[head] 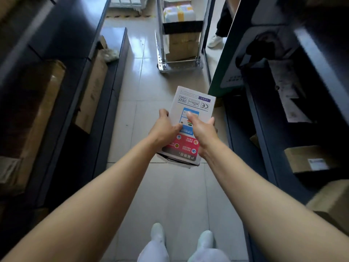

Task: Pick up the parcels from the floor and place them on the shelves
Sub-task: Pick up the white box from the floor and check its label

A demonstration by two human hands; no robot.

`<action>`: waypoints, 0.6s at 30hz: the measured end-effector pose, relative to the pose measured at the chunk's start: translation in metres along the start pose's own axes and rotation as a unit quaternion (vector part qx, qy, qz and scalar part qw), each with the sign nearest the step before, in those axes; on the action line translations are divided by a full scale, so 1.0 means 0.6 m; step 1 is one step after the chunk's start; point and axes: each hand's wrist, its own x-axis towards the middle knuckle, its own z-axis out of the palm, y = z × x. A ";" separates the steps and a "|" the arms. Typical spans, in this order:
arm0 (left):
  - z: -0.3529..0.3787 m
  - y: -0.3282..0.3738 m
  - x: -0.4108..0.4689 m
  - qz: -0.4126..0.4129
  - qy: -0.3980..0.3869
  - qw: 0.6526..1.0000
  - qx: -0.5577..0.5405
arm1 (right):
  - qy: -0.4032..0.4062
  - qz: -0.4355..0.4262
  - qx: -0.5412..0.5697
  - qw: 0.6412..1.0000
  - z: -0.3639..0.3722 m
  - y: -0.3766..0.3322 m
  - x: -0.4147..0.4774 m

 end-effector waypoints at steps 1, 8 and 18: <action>-0.020 0.027 -0.022 0.008 0.000 1.000 -0.003 | -0.003 -0.009 -0.008 1.000 0.006 -0.029 -0.030; -0.155 0.152 -0.132 0.111 0.020 0.978 -0.174 | 0.018 -0.086 -0.058 0.994 0.038 -0.188 -0.171; -0.276 0.180 -0.162 0.090 0.010 0.988 -0.127 | -0.049 -0.062 -0.041 0.996 0.087 -0.238 -0.189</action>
